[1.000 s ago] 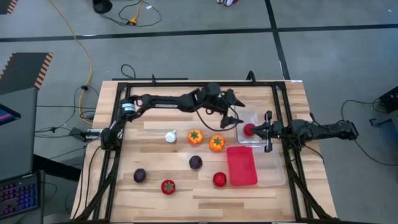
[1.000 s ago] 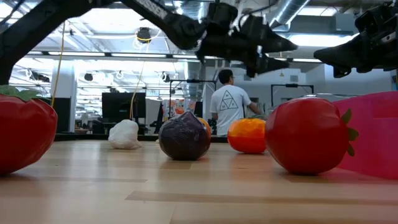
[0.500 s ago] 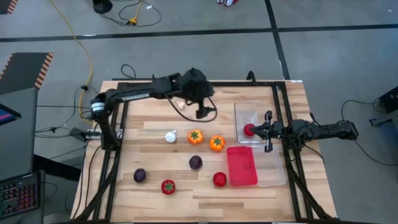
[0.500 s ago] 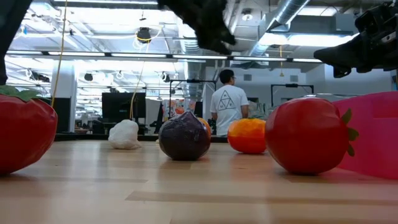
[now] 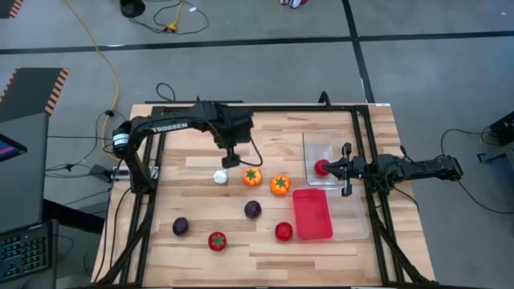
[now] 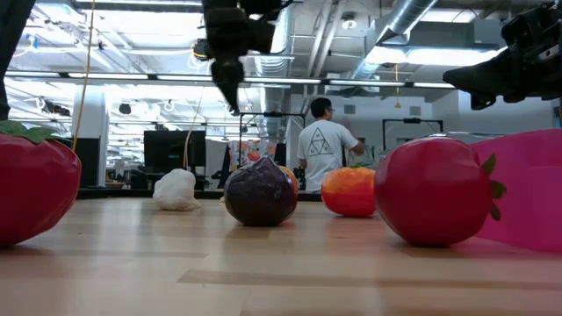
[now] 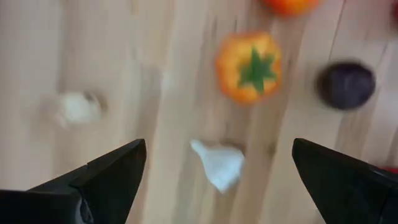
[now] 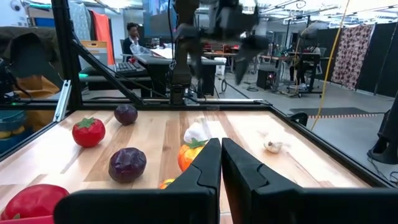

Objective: Sort produce into baskets
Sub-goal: Put the bottom garlic into the red bin

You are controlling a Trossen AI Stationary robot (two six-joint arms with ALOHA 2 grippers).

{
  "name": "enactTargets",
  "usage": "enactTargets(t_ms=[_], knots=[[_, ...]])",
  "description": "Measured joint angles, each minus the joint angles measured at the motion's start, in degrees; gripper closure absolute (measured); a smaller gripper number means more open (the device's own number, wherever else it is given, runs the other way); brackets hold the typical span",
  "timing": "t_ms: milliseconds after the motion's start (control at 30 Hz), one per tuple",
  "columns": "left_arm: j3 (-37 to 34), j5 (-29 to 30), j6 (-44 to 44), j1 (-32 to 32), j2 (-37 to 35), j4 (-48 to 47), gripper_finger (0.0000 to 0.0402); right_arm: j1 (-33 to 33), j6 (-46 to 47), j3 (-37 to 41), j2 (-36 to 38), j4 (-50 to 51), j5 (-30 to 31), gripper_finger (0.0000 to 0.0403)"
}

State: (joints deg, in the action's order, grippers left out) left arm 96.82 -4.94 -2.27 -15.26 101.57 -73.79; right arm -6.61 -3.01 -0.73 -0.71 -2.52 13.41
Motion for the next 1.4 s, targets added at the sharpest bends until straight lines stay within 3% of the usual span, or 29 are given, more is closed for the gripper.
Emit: enactTargets(t_ms=[167,433,933,1133,1400], knots=[[-4.79,0.86,4.68,2.54,0.01,0.27,0.0011,0.0,0.01,0.0,-0.01,-0.02,0.0,0.0361],[-15.34,9.31,8.03,5.43,0.03,3.16,0.0011,0.0,0.0,0.0,-0.02,-0.03,0.02,0.0361],[-31.18,8.36,8.99,5.5,0.03,20.5,0.0019,0.0,0.0,0.0,-0.02,-0.04,0.13,0.0361],[-32.89,8.38,8.99,5.5,0.03,22.94,0.0059,0.0,0.0,0.0,-0.02,-0.04,0.13,0.0361],[-32.98,8.36,8.99,5.5,0.03,23.14,0.0165,0.0,0.0,0.0,-0.02,-0.04,0.15,0.0361]])
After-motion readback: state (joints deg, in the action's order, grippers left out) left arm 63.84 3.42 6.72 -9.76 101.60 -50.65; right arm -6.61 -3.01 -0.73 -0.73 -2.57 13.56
